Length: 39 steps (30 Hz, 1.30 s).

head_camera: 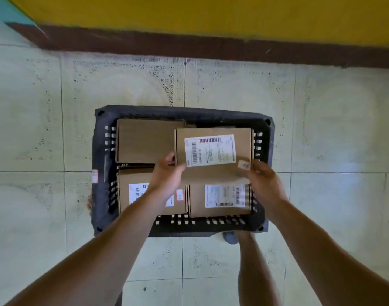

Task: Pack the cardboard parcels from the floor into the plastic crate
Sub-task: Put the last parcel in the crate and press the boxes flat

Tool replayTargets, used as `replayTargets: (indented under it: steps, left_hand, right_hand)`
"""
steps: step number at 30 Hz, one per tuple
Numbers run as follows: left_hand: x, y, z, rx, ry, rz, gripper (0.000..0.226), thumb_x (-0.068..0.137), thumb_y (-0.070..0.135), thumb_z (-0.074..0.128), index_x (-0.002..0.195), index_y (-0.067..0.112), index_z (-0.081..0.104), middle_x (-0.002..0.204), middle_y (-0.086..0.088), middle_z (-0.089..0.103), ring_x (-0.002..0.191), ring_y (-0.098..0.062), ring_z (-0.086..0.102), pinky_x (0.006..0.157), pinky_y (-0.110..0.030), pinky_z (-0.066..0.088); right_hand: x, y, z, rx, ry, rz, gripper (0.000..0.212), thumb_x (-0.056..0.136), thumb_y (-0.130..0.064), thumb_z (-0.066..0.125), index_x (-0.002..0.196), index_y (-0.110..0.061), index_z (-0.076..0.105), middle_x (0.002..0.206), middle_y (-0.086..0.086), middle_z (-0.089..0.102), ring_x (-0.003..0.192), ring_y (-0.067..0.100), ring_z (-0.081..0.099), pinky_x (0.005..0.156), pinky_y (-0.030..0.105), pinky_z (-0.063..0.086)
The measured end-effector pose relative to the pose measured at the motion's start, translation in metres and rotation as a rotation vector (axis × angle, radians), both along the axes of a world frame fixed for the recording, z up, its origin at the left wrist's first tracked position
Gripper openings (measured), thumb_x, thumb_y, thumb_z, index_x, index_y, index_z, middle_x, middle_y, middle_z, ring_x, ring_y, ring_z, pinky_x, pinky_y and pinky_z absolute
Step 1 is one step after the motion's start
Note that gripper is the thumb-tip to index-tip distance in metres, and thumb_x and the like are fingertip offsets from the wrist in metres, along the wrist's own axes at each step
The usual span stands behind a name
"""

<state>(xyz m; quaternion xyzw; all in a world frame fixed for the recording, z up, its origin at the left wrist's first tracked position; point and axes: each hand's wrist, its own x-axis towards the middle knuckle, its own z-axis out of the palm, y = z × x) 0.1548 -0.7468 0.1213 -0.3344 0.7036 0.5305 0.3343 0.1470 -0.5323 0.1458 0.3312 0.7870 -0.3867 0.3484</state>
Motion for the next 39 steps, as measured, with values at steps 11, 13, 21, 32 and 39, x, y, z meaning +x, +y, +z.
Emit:
replayTargets:
  steps: [11,13,21,32,39]
  left_hand:
    - [-0.008,0.018,-0.070,-0.210,-0.047,-0.169,0.058,0.093,0.035,0.058,0.146,0.034,0.035,0.146,0.004,0.046,0.121,-0.020,0.055,0.096,-0.027,0.043]
    - [-0.009,0.019,-0.067,-0.271,0.007,-0.173,0.054,0.095,0.031,0.058,0.145,0.030,0.039,0.145,0.003,0.045,0.119,-0.020,0.056,0.090,-0.024,0.041]
    - [-0.018,0.030,-0.075,-0.351,0.060,-0.239,0.050,0.096,0.029,0.054,0.145,0.032,0.041,0.145,0.005,0.048,0.121,-0.021,0.056,0.085,-0.021,0.038]
    - [0.005,-0.045,-0.081,-0.598,0.494,-0.542,0.066,0.086,0.031,0.058,0.148,0.016,0.038,0.154,-0.008,0.034,0.143,-0.028,0.028,0.117,-0.046,0.026]
    - [0.011,-0.102,-0.111,-0.700,0.395,-1.109,0.078,0.092,0.059,0.044,0.155,0.028,0.010,0.164,-0.005,-0.008,0.150,-0.033,-0.007,0.119,-0.055,0.005]
  right_hand:
    - [0.007,0.001,-0.057,0.128,0.100,0.393,0.042,0.098,-0.030,0.044,0.140,-0.033,0.045,0.155,-0.014,0.029,0.122,0.016,0.051,0.085,0.036,0.056]
    - [0.009,0.003,-0.058,0.142,0.110,0.396,0.042,0.098,-0.032,0.045,0.140,-0.031,0.046,0.156,-0.012,0.029,0.133,0.017,0.042,0.099,0.044,0.049]
    - [0.010,0.009,-0.062,0.200,0.156,0.445,0.044,0.094,-0.028,0.048,0.138,-0.027,0.050,0.151,-0.012,0.037,0.137,0.014,0.032,0.110,0.043,0.036]
    - [-0.004,-0.032,-0.078,0.337,0.247,0.944,0.072,0.094,-0.049,0.045,0.153,-0.035,0.006,0.162,-0.001,-0.017,0.148,0.024,-0.019,0.120,0.049,-0.004]
    - [0.011,-0.050,-0.112,0.464,0.232,1.075,0.077,0.095,-0.056,0.040,0.152,-0.039,-0.008,0.160,0.004,-0.022,0.147,0.030,-0.021,0.118,0.059,0.001]
